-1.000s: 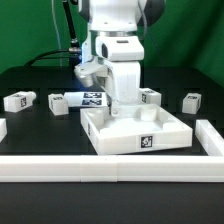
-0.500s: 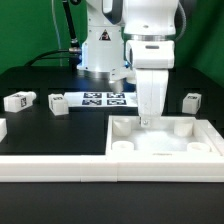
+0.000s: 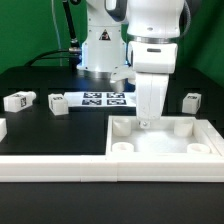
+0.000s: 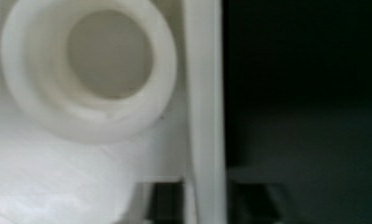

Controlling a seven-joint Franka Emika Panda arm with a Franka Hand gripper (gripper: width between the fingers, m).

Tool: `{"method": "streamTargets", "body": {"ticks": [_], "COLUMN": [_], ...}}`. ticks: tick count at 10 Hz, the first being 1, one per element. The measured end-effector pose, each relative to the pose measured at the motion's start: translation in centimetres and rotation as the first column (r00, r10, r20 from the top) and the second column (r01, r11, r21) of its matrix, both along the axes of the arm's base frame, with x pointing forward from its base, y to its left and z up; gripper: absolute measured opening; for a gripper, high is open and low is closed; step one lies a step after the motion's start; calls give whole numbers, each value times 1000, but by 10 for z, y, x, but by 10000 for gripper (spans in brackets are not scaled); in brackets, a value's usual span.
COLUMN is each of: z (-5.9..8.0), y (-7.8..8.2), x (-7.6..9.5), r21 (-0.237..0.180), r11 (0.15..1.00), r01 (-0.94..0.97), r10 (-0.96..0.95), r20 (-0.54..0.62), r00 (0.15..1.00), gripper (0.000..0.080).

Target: Assemble square table

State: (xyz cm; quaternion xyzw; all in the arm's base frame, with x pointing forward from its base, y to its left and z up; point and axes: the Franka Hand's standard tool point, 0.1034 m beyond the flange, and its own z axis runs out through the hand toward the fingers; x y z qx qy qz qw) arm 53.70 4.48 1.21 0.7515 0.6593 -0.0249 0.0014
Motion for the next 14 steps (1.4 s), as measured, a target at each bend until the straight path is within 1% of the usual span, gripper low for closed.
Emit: {"method": "streamTargets", "body": {"ticks": [1, 2, 3, 4, 5, 6, 11, 12, 13, 14], "z": [0, 0, 0, 0, 0, 0, 1, 10, 26, 40], "y": [0, 0, 0, 0, 0, 0, 0, 1, 8, 17], "x": [0, 0, 0, 0, 0, 0, -1, -5, -12, -13], "r21": [0, 0, 0, 0, 0, 0, 0, -8, -32, -47], "r11": [1000, 1000, 1000, 1000, 1000, 1000, 1000, 996, 978, 965], "r01": [0, 0, 1, 1, 1, 1, 9, 84, 206, 256], "r10": [0, 0, -1, -1, -1, -1, -9, -84, -206, -256], "r20": [0, 0, 0, -1, -1, -1, 1, 2, -7, 0], "r00": [1000, 1000, 1000, 1000, 1000, 1000, 1000, 997, 978, 967], "gripper": [290, 290, 460, 603, 603, 640, 649, 649, 649, 649]}}
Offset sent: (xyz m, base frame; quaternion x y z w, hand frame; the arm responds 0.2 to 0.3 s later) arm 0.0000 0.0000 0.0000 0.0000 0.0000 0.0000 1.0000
